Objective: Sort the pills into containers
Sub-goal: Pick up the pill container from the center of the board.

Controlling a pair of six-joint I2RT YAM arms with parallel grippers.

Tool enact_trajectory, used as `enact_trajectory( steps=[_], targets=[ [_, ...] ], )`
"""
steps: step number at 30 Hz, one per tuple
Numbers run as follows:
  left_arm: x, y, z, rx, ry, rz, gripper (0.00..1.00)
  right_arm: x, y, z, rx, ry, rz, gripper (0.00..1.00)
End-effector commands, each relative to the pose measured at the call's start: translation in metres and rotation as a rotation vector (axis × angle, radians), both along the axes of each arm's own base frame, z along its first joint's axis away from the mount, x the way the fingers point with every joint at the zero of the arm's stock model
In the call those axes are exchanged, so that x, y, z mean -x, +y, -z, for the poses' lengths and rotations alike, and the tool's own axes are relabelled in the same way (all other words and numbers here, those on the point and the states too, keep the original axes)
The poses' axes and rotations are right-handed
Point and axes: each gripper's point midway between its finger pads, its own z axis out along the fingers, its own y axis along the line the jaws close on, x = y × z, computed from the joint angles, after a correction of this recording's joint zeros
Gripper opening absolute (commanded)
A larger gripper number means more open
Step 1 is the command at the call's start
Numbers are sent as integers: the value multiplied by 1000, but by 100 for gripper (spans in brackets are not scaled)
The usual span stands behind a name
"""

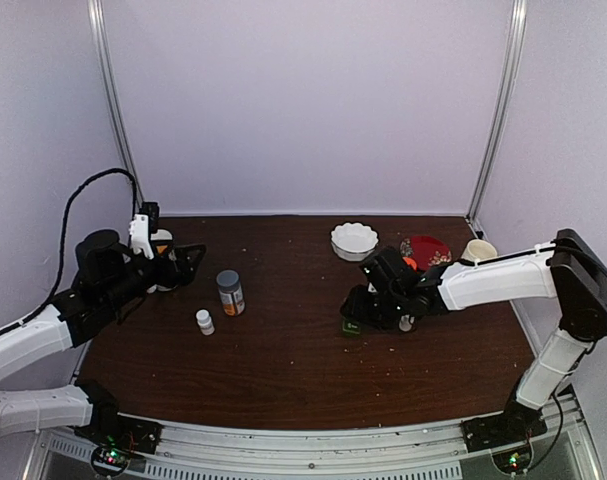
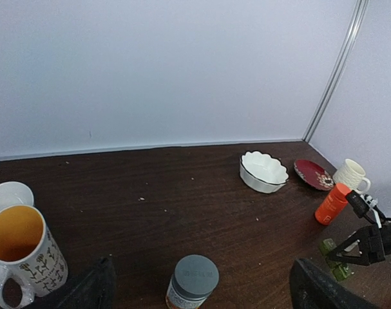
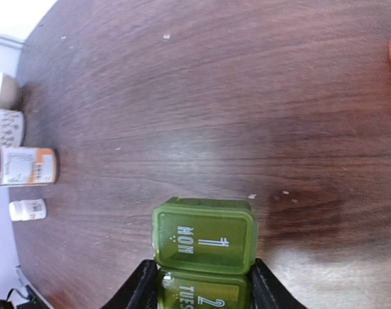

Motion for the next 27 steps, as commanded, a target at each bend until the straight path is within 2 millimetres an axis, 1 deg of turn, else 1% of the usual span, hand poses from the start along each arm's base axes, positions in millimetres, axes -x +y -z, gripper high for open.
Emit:
enact_trajectory(
  steps=[1,3,6,9,12,13,14,17,20,27],
  targets=[
    [4,-26,-9,96,27,129,97,-2,25,-29,-145,-90,-127,46],
    [7,-39,-11,125,50,192,97,0,35,-42,-206,-134,-183,46],
    [12,-61,-16,169,68,263,95,3,46,-68,-317,-219,-243,46],
    [19,-89,-22,227,81,338,95,7,53,-105,-443,-324,-289,46],
    [24,-115,-29,292,94,420,95,15,54,-146,-562,-441,-331,47],
    [26,-121,-30,311,100,444,95,18,54,-154,-588,-467,-344,47],
    [29,-127,-33,330,104,467,95,21,53,-168,-627,-510,-359,47],
    [35,-141,-39,354,108,531,95,33,53,-195,-715,-587,-413,47],
    [42,-155,-47,375,110,600,95,44,54,-214,-805,-633,-465,48],
    [59,-189,-54,424,137,752,93,59,60,-244,-992,-679,-546,46]
  ],
)
